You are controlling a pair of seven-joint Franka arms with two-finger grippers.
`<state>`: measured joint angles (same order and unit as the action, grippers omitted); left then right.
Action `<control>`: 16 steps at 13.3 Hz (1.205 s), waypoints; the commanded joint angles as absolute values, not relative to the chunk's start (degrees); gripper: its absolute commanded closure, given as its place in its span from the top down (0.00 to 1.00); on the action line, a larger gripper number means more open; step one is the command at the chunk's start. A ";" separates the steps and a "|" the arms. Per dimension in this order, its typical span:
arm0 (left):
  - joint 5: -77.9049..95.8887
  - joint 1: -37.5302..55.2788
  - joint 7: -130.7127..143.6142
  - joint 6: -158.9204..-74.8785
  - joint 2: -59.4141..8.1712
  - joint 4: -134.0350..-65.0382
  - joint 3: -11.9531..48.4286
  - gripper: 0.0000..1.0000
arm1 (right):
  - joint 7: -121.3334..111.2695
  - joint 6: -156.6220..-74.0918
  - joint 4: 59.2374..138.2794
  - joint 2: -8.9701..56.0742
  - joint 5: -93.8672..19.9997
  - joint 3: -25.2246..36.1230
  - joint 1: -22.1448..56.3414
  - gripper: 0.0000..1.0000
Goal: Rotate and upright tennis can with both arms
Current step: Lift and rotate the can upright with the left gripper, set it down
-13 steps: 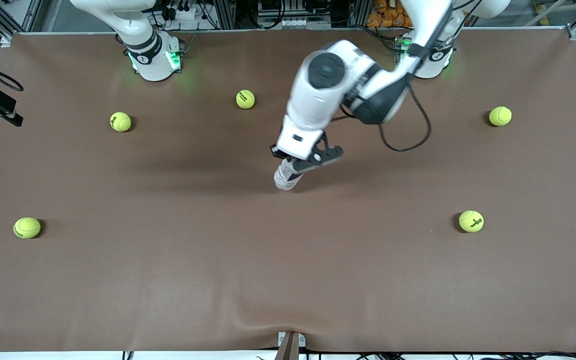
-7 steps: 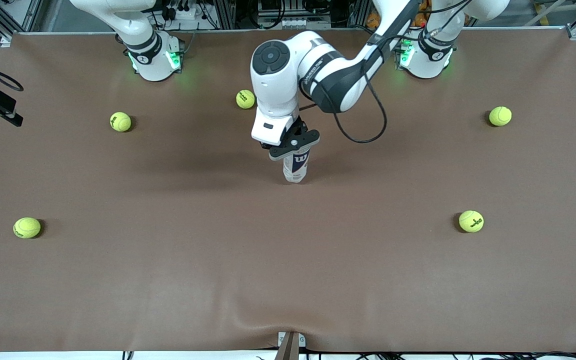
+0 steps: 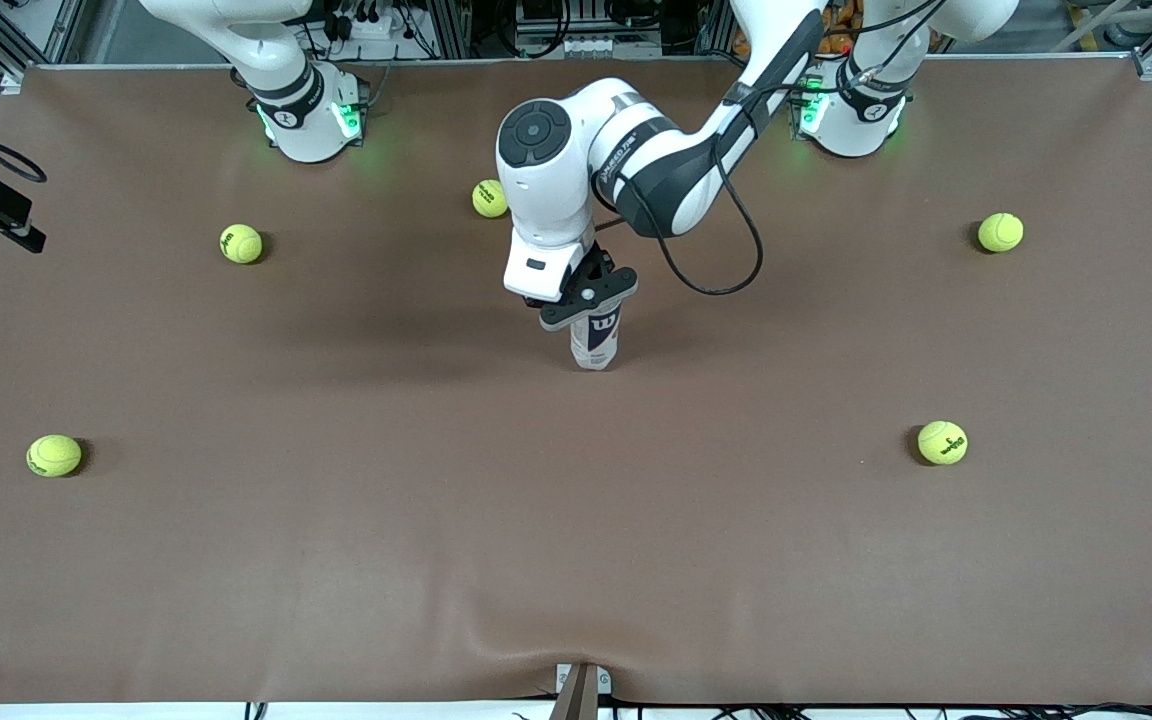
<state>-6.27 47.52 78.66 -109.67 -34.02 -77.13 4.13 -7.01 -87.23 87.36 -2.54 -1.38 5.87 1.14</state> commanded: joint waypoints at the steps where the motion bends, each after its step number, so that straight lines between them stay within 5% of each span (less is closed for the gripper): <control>1: -6.59 47.72 79.72 -109.07 -35.15 -75.76 3.96 0.00 | -6.15 -86.57 86.57 -2.55 -1.58 5.71 0.79 1.00; 6: -6.06 47.55 79.10 -109.07 -35.24 -75.85 3.96 0.00 | -6.15 -86.48 86.57 -2.55 -1.58 5.62 0.88 1.00; 9: -5.98 47.46 79.10 -109.86 -35.60 -75.85 3.96 0.14 | -6.15 -86.48 86.66 -2.55 -1.58 5.62 0.79 1.00; 16: -5.71 46.85 79.01 -110.13 -35.25 -75.85 3.96 0.19 | -6.15 -86.48 86.66 -2.55 -1.58 5.62 0.79 1.00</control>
<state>-6.24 47.11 78.69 -110.10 -34.89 -77.10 4.12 -7.01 -87.21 87.36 -2.54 -1.38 5.87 1.14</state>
